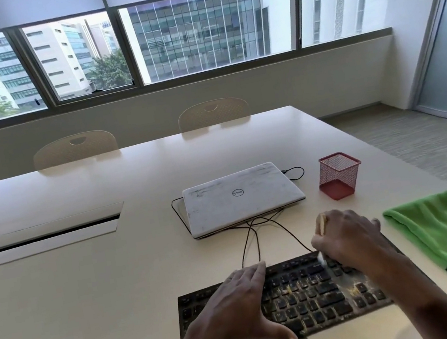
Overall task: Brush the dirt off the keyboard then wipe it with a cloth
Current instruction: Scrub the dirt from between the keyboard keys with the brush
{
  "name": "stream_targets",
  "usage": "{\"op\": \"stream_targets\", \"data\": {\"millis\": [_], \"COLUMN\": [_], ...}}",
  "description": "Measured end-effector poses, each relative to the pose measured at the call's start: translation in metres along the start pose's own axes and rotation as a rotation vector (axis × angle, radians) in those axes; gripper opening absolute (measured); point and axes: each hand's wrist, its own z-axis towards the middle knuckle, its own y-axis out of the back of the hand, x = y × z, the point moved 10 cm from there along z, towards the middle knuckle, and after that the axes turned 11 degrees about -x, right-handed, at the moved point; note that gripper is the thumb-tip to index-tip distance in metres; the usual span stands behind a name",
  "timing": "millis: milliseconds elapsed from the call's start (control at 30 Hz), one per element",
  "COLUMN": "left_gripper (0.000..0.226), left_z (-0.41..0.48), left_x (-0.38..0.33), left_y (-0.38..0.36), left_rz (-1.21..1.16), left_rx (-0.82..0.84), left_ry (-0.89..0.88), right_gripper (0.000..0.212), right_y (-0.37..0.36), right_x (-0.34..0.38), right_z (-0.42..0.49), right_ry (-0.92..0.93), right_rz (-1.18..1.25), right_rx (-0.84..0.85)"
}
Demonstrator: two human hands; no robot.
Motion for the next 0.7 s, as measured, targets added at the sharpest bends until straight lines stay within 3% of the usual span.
{"op": "stream_targets", "data": {"millis": [233, 367, 500, 700], "left_gripper": [0.14, 0.143, 0.145, 0.145], "left_z": [0.013, 0.018, 0.022, 0.023], "left_x": [-0.016, -0.023, -0.027, -0.025], "left_y": [-0.009, -0.012, -0.017, -0.023], "left_rz": [0.02, 0.043, 0.055, 0.074], "left_rx": [0.018, 0.017, 0.029, 0.047], "left_ry": [-0.036, -0.053, -0.05, -0.041], "right_gripper": [0.013, 0.007, 0.01, 0.014], "right_y": [0.009, 0.005, 0.007, 0.035], "right_x": [-0.022, -0.012, -0.019, -0.044], "right_z": [0.0, -0.006, -0.006, 0.01], "right_ry": [-0.027, 0.041, 0.035, -0.096], "right_rz": [-0.061, 0.088, -0.005, 0.37], "right_rx": [-0.001, 0.049, 0.019, -0.109]}}
